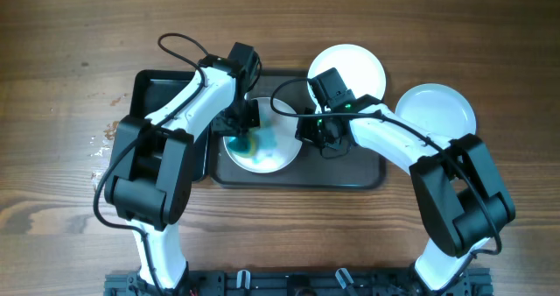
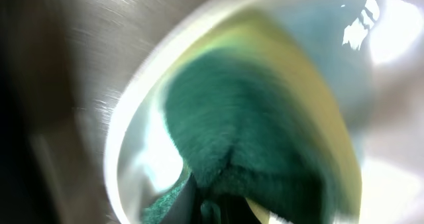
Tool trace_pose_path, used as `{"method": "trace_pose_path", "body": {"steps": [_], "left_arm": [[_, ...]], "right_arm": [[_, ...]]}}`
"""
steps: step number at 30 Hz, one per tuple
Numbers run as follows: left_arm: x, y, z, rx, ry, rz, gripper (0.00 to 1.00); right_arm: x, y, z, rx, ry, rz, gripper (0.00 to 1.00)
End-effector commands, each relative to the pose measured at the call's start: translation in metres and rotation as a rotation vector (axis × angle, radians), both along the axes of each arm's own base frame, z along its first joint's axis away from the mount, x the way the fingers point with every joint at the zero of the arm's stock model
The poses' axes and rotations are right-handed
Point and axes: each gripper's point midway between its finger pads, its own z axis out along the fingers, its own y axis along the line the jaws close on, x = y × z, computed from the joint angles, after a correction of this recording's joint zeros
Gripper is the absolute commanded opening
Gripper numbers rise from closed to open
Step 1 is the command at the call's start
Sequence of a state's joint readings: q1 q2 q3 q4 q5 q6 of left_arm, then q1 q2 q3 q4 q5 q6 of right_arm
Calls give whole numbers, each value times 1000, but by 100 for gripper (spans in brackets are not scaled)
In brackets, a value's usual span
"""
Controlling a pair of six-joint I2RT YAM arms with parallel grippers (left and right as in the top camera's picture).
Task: Clean dirty plates on tray and stack at the side
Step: 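Scrub the second plate with the sponge while right gripper holds it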
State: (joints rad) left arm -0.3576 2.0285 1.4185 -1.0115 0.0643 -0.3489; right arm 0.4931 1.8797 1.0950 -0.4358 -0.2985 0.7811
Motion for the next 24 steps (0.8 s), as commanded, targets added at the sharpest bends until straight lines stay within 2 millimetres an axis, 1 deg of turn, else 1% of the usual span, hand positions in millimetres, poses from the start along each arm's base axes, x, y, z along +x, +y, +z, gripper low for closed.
{"method": "trace_pose_path", "body": {"steps": [1,3,7,8,10,11,12,14,15,17,18,20,21,24], "left_arm": [[-34,-55,6,-350,124,-235,4],[-30,-60,7,-379,104,-256,4],[-7,-66,6,-394,3,-269,4],[3,-63,4,-370,-34,-253,4],[22,-51,-1,-281,-94,-164,4],[37,-37,-4,-196,-145,-81,4],[46,-28,-5,-140,-181,-32,4],[60,-11,-4,-43,-242,50,4],[62,-8,-2,-27,-251,53,4],[68,0,11,26,-271,58,4],[72,5,24,55,-284,65,4],[73,5,43,56,-286,70,4],[73,5,56,57,-283,70,4],[66,10,79,66,-264,71,4]], "right_arm": [[7,-2,-1,-10,-6,-13,4],[6,-2,-1,-10,-6,-13,4],[5,-2,-1,-9,-2,-9,4],[5,-2,-1,-9,-3,-6,4],[5,-2,-1,-10,-3,-7,4],[6,-2,-1,-9,-4,-7,4],[6,-2,-1,-8,-6,-7,4],[6,-2,-1,-8,-6,-7,4],[6,-2,-1,-8,-6,-6,4],[6,-1,-1,-8,-6,-7,4],[6,-1,-1,-8,-7,-6,4],[6,-1,-1,-8,-7,-7,4],[6,-1,-1,-8,-8,-6,4],[7,-1,-1,-8,-14,4,4]]}}
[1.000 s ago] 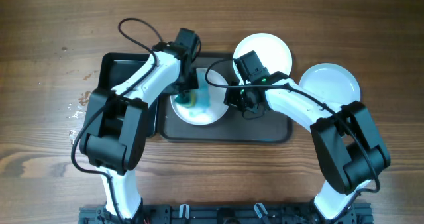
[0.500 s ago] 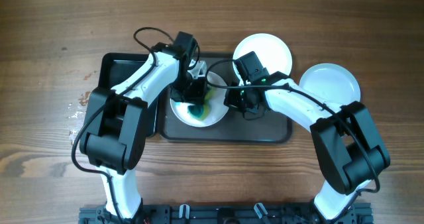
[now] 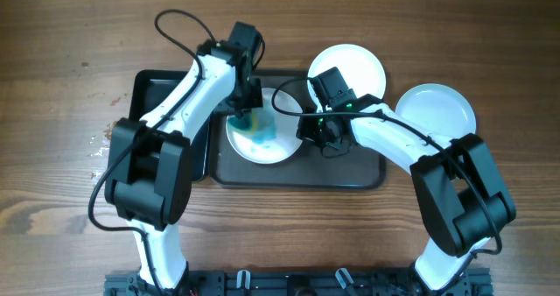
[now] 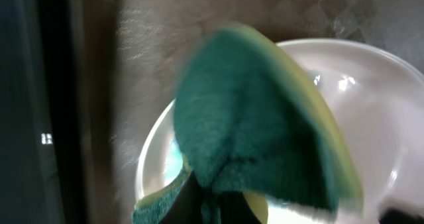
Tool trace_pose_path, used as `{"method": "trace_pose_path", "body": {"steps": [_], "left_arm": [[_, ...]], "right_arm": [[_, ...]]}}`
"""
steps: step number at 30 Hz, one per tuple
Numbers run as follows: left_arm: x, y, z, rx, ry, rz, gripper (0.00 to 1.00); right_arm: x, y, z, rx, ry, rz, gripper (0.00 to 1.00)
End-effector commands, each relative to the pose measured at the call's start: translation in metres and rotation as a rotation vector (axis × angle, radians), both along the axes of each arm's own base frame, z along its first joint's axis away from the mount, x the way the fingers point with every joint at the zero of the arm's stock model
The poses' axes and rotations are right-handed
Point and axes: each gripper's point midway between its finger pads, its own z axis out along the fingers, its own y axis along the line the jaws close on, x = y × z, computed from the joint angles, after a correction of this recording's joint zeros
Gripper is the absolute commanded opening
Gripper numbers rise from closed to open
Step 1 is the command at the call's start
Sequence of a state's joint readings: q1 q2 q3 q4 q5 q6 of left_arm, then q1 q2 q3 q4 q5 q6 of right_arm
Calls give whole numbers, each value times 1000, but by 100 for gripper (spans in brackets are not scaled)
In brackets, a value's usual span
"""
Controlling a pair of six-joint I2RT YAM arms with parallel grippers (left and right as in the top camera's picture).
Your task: Clean dirty plates on tray and stack at the side
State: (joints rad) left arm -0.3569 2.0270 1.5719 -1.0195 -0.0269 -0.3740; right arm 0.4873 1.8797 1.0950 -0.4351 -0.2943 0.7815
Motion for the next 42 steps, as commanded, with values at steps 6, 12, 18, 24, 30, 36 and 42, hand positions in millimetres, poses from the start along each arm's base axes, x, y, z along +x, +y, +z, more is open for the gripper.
{"method": "trace_pose_path", "body": {"steps": [6,12,18,24,30,36,42], "left_arm": [[1,48,72,47,-60,117,4],[6,117,76,63,-52,290,4],[6,164,76,66,-51,410,4],[6,172,76,66,-54,431,4],[6,171,76,65,-54,430,4],[6,171,76,65,-54,430,4],[6,171,76,65,-54,430,4]], "right_arm": [[5,12,13,33,-53,110,4],[12,4,39,-137,-161,176,4],[13,-18,83,-428,-366,184,4],[8,-27,140,-644,-600,187,4],[-5,-22,199,-868,-853,198,4],[-19,-13,246,-1112,-1055,196,4],[-29,7,294,-1243,-1200,149,4]]}}
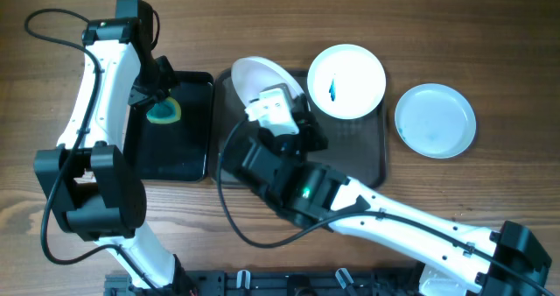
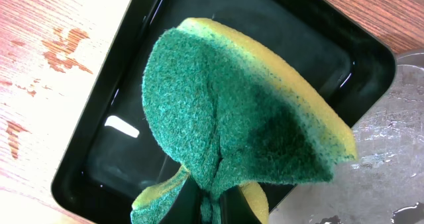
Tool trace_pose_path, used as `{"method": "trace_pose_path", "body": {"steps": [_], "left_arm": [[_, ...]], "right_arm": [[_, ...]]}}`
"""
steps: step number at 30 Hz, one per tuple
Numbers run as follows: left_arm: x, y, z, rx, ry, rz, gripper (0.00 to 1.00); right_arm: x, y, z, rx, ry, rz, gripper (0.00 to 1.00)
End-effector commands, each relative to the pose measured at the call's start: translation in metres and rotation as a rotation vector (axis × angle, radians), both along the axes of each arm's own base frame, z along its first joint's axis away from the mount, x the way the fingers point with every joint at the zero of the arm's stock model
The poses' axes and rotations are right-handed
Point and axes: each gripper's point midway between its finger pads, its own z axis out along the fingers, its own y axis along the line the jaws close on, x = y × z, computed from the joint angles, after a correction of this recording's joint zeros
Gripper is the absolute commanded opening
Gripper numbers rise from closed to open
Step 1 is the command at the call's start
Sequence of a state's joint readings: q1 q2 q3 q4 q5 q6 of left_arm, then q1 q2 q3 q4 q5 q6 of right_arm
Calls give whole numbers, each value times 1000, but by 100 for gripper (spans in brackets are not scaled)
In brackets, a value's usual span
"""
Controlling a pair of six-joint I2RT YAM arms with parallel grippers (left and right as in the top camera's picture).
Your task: Clean dirty plates on tray and stack at the side
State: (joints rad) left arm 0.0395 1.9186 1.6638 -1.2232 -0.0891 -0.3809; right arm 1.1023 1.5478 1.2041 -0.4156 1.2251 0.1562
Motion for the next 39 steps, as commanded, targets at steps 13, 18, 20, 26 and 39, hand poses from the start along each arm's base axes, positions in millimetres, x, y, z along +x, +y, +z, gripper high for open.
{"method": "trace_pose_path", "body": {"steps": [13,18,20,26,39], "left_arm": [[5,3,14,13,-46,20,4],[5,3,14,14,-46,20,4],[5,3,14,13,-45,19,4],[5,3,14,13,-45,19,4],[4,3,14,13,-43,20,4]], "right_arm": [[-11,-5,69,-117,-186,-122,4],[-9,8,29,-78,-121,-9,4],[-10,18,-2,-27,-18,85,4],[-4,29,-46,528,402,232,4],[49,-175,-69,1057,587,-300,4]]}}
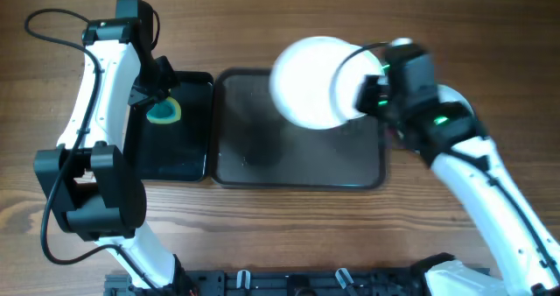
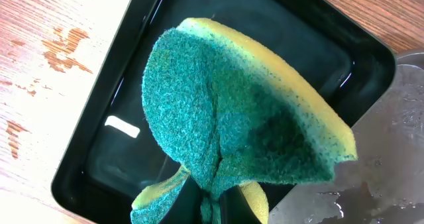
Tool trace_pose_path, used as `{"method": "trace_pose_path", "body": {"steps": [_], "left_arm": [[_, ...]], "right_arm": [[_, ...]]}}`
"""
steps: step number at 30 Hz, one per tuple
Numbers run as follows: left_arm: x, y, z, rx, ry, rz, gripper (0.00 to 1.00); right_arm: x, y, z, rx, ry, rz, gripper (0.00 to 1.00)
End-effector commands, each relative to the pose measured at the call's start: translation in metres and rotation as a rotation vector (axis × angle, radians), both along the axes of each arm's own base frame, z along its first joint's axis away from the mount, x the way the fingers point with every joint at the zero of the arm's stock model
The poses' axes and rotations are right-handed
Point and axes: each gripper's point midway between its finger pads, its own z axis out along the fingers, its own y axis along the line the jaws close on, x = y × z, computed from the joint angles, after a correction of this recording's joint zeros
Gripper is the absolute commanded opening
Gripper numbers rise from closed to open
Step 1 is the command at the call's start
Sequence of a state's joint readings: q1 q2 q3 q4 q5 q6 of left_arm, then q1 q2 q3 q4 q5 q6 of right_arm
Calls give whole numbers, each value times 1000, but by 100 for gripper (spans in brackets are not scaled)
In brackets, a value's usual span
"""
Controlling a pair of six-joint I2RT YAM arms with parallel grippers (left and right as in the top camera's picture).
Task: Clean dirty plates on tray and stack at the side
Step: 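Carry second plate right and stack it on the first plate, then release the stacked plate and move right gripper to the last plate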
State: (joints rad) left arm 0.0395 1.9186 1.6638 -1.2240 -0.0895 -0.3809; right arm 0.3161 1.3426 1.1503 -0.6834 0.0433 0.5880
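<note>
My right gripper [image 1: 366, 95] is shut on the right rim of a white plate [image 1: 306, 70]. The plate is blurred and held up above the back of the grey tray [image 1: 297, 160]. At the far left, my left gripper [image 2: 212, 207] is shut on a folded green and yellow sponge [image 2: 238, 118]. It holds the sponge [image 1: 163, 112] over the black tray [image 1: 166, 156]. No other plate shows: the lifted plate and my right arm cover the grey tray's back right corner and the table beyond it.
The black tray [image 2: 311, 32] holds shallow water and stands against the grey tray's [image 2: 391, 151] left edge. Reddish stains mark the wooden table [image 2: 59, 45] to its left. My right arm crosses the table's right side.
The plate in my right gripper has moved right, from the grey tray's back left to its back right. My left gripper and the sponge have not moved.
My left gripper held the sponge inside a plate on the grey tray, with the right gripper at that plate's rim. The sponge was later at the plate's back edge. It then hung over the black tray while the right gripper held the plate up, now farther right.
</note>
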Motion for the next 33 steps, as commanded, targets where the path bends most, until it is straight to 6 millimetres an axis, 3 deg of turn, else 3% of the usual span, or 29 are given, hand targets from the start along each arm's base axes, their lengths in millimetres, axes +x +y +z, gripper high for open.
{"method": "trace_pose_path", "body": {"steps": [1,5,8,13,16,21,27,29,33], "left_arm": [[4,3,14,13,-43,20,4],[4,3,14,13,-43,19,4],[4,3,14,13,-42,19,4],[4,3,14,13,-42,19,4],[4,3,14,13,-42,19,4],[4,3,14,13,-43,19,4],[4,3,14,13,-43,19,4],[4,3,14,13,-43,20,4],[4,3,14,13,-43,20,4]], "right_arm": [[3,-59,-9,67,85,-202,4],[2,-140,-37,-41,169,-416,4],[-4,-183,-67,-70,265,-493,4],[-24,-229,-106,-70,413,-603,4],[-37,-247,-115,-67,457,-639,4],[-52,-264,-116,-62,490,-673,4],[-56,-251,-119,-47,527,-594,4],[-53,-244,-119,-33,522,-545,14],[-50,-239,-119,-32,520,-528,43]]}}
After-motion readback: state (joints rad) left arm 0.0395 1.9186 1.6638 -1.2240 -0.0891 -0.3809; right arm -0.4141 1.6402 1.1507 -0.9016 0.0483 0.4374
